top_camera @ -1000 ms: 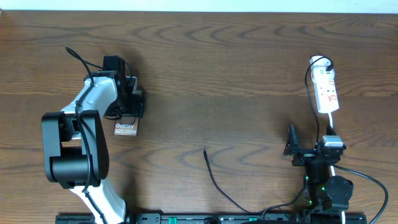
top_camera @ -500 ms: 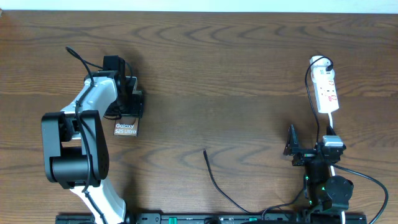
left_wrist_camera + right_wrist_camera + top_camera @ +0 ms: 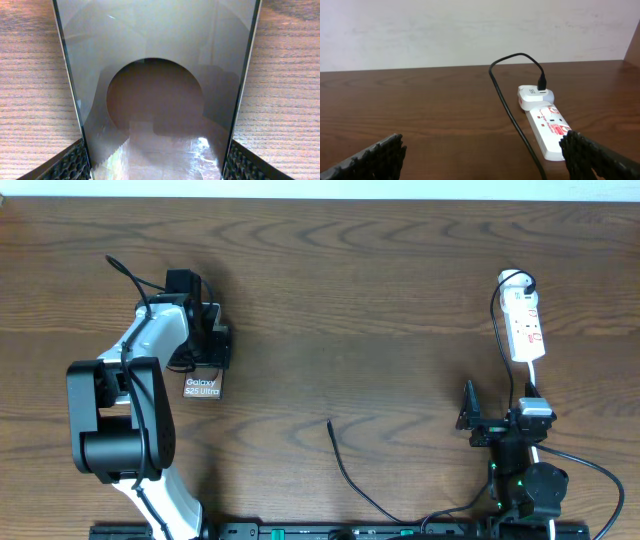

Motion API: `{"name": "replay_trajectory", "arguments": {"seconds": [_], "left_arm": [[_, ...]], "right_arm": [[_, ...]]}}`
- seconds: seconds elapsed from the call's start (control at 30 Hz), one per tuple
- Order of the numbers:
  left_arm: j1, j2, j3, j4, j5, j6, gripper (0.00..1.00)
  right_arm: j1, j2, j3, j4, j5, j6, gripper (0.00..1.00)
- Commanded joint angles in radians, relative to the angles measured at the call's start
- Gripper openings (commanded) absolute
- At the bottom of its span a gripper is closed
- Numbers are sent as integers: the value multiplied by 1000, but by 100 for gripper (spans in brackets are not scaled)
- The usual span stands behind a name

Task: Plug charger to phone and switch on socket
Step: 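Lower the left gripper and close it on the phone's sides, then lift the phone with the left gripper and raise it upright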

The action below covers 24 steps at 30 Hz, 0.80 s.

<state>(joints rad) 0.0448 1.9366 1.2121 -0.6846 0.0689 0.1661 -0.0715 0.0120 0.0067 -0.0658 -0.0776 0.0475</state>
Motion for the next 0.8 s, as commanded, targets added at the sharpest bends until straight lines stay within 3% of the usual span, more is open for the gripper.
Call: {"name": "replay_trajectory", "arguments": {"seconds": [0.0, 0.13, 0.33, 0.47, 0.77], "left_arm": [[4, 10, -14, -6, -2, 13, 58], [4, 10, -14, -6, -2, 13, 51], [4, 10, -14, -7, -2, 13, 32], [4, 10, -13, -6, -1, 13, 8], [4, 10, -12, -11, -2, 13, 7]], "right_arm": [[6, -5, -1, -4, 4, -11, 99], [6, -5, -1, -4, 5, -11, 99], [6, -5, -1, -4, 5, -11, 99], [6, -5, -1, -4, 5, -11, 99], [6, -5, -1, -4, 5, -11, 99]]}}
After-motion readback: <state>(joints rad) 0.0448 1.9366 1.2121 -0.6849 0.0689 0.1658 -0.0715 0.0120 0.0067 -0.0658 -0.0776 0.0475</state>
